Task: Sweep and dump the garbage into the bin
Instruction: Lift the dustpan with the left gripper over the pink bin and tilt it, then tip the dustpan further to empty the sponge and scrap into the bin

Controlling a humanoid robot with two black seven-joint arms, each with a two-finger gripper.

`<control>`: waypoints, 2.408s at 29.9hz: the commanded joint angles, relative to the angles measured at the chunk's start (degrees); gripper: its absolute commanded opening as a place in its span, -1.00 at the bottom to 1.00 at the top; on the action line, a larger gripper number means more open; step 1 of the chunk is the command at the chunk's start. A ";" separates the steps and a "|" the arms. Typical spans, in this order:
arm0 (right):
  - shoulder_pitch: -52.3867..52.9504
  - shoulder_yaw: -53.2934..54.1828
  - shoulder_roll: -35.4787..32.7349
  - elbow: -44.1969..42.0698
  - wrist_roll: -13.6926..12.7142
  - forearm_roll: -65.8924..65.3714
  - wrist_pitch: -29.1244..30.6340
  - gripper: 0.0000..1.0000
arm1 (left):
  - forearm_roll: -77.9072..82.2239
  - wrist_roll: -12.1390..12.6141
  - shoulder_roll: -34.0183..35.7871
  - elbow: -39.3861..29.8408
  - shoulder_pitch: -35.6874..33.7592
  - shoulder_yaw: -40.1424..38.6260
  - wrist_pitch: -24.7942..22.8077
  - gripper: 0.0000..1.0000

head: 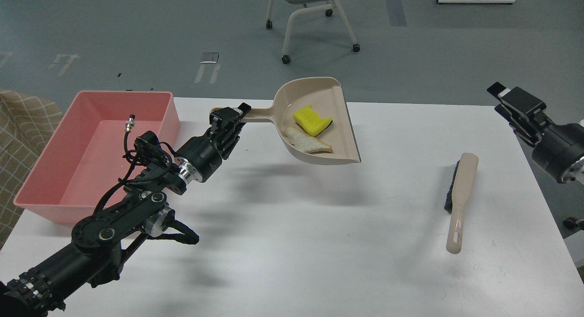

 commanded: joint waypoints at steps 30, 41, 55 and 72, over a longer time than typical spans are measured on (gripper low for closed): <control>0.60 1.89 3.58 -6.78 0.44 4.65 -9.36 0.36 | -12.92 -0.11 29.03 -1.40 37.71 -45.79 -18.26 -1.00; 0.69 1.89 3.67 -6.78 0.53 4.65 -9.45 0.37 | -6.95 0.68 39.58 3.86 38.50 -43.77 -20.02 -1.00; 0.25 2.51 4.11 -6.70 0.70 4.65 -9.45 0.38 | 8.35 0.51 46.07 3.18 36.48 -40.61 -20.11 -1.00; -0.10 2.51 6.48 -6.35 0.79 5.00 -9.45 0.38 | 15.29 0.51 54.17 -1.66 36.74 -39.56 -21.17 -1.00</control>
